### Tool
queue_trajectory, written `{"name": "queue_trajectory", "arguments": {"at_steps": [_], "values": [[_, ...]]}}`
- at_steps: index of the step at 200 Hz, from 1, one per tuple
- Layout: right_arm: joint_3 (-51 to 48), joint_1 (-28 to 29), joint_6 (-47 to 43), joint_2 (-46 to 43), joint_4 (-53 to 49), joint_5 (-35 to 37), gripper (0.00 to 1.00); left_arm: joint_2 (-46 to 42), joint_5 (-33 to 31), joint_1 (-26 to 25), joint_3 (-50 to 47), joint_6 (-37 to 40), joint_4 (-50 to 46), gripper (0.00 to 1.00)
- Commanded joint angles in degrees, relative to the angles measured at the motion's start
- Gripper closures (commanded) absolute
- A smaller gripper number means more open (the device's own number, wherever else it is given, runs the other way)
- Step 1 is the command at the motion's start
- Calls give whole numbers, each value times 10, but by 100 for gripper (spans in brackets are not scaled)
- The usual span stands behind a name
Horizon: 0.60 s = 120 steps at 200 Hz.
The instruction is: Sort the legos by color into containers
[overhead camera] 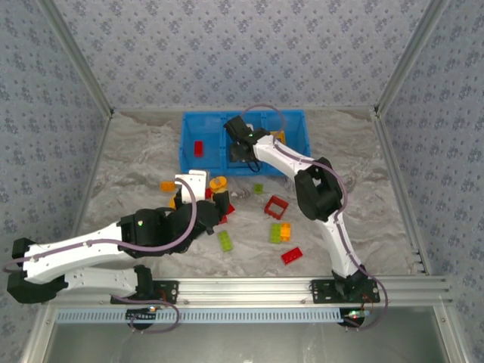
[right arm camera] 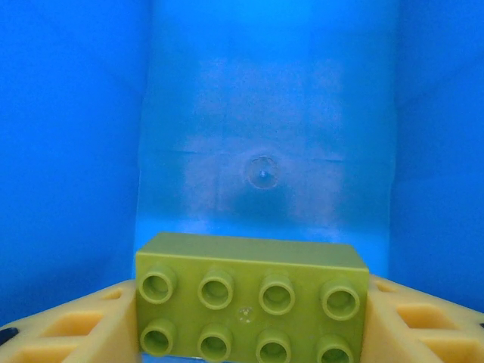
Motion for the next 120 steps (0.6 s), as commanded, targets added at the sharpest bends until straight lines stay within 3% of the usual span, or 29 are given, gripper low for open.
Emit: {"name": "queue_trajectory", "arguments": {"at_steps": [1, 23, 68, 120], "values": [[20, -3, 8, 15, -38, -9, 32, -1, -5, -4, 17, -4, -9, 33], [16, 1, 6, -2, -38, 2, 26, -1, -4, -4, 16, -6, -11, 33], [8, 5, 9, -58, -31, 11, 25, -1, -4, -5, 18, -7, -18, 33], [-27, 17, 6, -136, -18, 45, 43, -7, -10, -5, 22, -25, -42, 35]]}}
